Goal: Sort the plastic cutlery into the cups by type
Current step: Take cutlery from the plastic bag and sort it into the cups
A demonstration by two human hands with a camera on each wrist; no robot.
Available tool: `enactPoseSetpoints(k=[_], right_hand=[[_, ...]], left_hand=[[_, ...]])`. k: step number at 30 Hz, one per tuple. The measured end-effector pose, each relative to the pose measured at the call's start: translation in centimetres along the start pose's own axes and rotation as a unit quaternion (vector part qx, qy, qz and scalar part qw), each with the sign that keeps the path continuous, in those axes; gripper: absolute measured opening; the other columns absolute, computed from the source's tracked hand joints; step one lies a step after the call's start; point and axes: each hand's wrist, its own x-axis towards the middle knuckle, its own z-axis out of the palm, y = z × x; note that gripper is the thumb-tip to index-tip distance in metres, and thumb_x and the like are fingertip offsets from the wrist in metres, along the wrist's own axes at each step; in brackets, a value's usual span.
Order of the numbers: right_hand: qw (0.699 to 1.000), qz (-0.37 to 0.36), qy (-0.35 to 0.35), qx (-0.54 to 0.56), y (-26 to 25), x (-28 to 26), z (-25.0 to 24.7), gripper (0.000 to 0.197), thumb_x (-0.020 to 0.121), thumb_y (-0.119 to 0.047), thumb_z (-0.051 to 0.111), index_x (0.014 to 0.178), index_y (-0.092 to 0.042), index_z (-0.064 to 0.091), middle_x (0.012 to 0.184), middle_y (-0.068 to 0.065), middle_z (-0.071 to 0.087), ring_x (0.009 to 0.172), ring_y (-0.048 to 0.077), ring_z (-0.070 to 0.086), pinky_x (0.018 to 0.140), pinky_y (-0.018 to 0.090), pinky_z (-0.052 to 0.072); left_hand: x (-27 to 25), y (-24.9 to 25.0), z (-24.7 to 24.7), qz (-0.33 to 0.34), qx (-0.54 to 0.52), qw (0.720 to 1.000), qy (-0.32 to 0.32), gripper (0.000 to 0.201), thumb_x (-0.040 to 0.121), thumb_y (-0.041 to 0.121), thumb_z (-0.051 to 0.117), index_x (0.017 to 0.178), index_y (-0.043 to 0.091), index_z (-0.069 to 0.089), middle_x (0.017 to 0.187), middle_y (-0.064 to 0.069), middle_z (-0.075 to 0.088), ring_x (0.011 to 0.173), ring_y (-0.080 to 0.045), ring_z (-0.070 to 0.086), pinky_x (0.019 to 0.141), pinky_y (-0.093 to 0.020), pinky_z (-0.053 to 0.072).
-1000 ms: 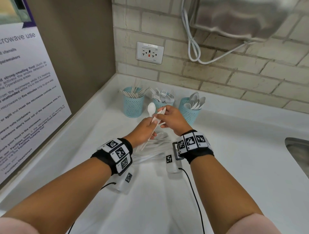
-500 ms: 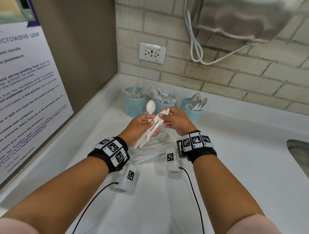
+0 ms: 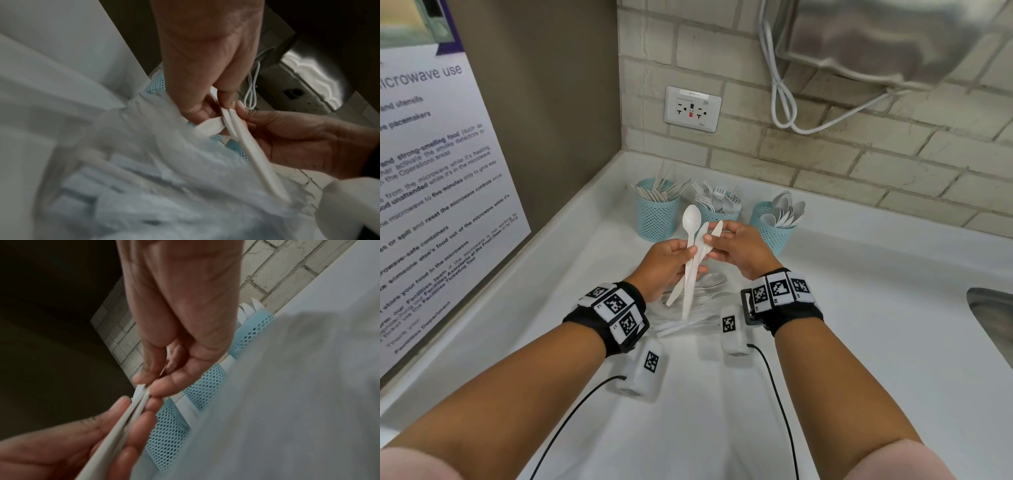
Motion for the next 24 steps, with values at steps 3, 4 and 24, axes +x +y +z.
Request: enactPoseSetpoints(k=[3,4,24], right_hand=[[1.0,0.004,-0.012,-0.02,-0.3,0.1,0.5,0.026,0.082,0.001,0.067,0.104,-0.009,0.059,0.085,0.005,0.067,0.062,0.01,0.067,0.059,0.02,0.057],[0.999,0.007,-0.014,-0.032,-0.4,0.3,0.8,0.029,0.082,0.001,0.068,0.108,-0.008,0.058,0.085,0.005,0.066,0.062,0.011,0.067,0.058,0.02,0.057],[0.929,-0.245,0.238,-0.142,-9.5,9.3,6.4,0.011,0.091,-0.008,0.053,0.102,-0.008,0.056,0.099,0.008,0.065,0.094,0.026,0.063,0.087,0.039,0.053]], left_hand=[[0.0,0.1,0.3,0.02,0.015,0.999,0.03,0.018,0.096,0.009,0.051,0.11,0.0,0.056,0.093,-0.011,0.068,0.065,-0.014,0.071,0.059,-0.022,0.057],[0.0,0.1,0.4,0.025,0.019,0.999,0.035,0.016,0.096,0.009,0.051,0.107,0.0,0.056,0.092,-0.011,0.068,0.063,-0.014,0.071,0.057,-0.021,0.056],[0.1,0.9,-3.2,0.035,-0.023,0.984,0.173,0.018,0.099,0.021,0.047,0.106,0.005,0.052,0.084,-0.006,0.07,0.061,-0.013,0.069,0.054,-0.02,0.055]])
